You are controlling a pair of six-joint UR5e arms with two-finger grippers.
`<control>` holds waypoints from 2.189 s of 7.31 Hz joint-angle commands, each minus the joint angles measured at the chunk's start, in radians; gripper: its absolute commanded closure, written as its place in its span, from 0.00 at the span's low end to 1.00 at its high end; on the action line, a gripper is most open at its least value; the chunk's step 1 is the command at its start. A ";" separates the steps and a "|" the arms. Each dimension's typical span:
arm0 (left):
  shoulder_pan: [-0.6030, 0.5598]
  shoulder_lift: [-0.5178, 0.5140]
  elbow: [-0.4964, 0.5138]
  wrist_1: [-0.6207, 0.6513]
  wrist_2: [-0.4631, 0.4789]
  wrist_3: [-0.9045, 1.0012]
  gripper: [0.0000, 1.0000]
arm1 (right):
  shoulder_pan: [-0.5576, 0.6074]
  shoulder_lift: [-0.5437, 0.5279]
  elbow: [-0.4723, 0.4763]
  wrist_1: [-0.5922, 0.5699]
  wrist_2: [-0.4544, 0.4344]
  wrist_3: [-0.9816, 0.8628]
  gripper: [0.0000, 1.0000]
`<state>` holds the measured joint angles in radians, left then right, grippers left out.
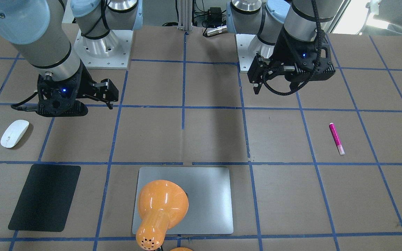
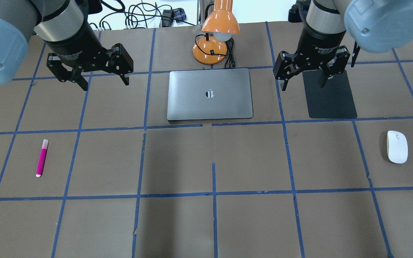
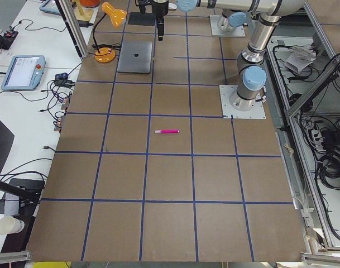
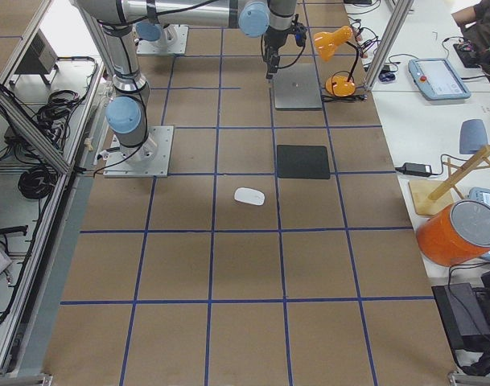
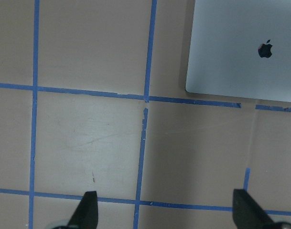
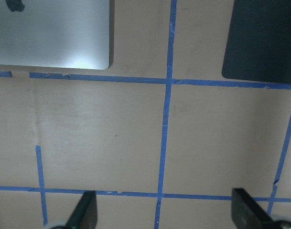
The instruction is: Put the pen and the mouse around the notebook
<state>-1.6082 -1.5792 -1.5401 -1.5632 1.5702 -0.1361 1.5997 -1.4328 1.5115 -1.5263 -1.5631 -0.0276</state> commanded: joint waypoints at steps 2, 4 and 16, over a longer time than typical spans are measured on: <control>0.004 0.013 -0.017 -0.001 0.004 0.012 0.00 | -0.015 0.009 0.006 0.000 0.000 -0.008 0.00; 0.069 0.048 -0.025 -0.039 0.011 0.099 0.00 | -0.021 0.009 0.022 -0.006 -0.003 -0.009 0.00; 0.831 -0.086 -0.607 0.690 -0.009 1.026 0.02 | -0.638 0.119 0.524 -0.693 -0.086 -0.442 0.00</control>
<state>-0.7850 -1.6189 -2.0505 -1.0259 1.5611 0.8990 0.9749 -1.3716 2.0275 -2.1254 -1.6333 -0.4582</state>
